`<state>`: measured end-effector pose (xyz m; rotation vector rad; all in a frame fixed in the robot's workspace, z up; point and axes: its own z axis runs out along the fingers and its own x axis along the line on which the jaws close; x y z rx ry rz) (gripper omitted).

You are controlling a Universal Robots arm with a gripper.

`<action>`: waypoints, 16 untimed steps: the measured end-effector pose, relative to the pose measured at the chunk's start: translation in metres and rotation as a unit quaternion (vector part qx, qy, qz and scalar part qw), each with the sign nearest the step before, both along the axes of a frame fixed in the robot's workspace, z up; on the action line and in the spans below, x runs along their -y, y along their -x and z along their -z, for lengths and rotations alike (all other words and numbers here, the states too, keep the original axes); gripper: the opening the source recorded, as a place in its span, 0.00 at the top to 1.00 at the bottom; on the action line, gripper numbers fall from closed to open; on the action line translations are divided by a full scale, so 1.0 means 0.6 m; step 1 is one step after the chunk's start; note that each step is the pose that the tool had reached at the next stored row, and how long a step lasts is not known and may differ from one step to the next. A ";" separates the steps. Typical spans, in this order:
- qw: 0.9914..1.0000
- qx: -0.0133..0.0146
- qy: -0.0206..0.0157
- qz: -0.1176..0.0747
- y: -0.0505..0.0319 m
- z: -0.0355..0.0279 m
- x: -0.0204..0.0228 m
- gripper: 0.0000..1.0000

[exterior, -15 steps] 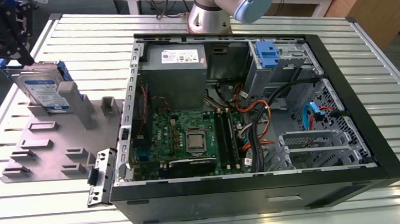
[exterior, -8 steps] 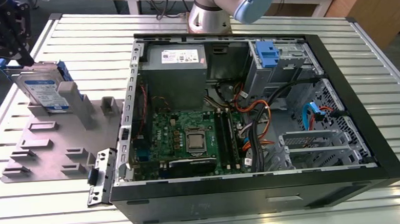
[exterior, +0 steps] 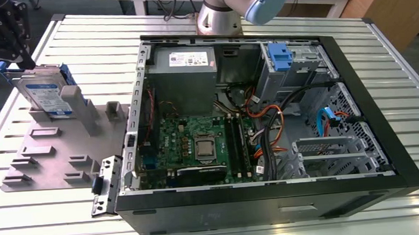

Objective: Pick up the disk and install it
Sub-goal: 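Pick up the disk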

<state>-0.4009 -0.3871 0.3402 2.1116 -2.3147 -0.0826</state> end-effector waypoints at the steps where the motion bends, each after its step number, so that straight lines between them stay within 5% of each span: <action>1: 1.000 0.000 0.000 -0.006 0.000 0.000 0.0000 0.89; 12: 1.000 0.000 -0.001 -0.025 0.000 0.001 -0.0059 0.89; 16: 1.000 0.000 -0.001 -0.025 0.001 0.002 -0.0144 0.89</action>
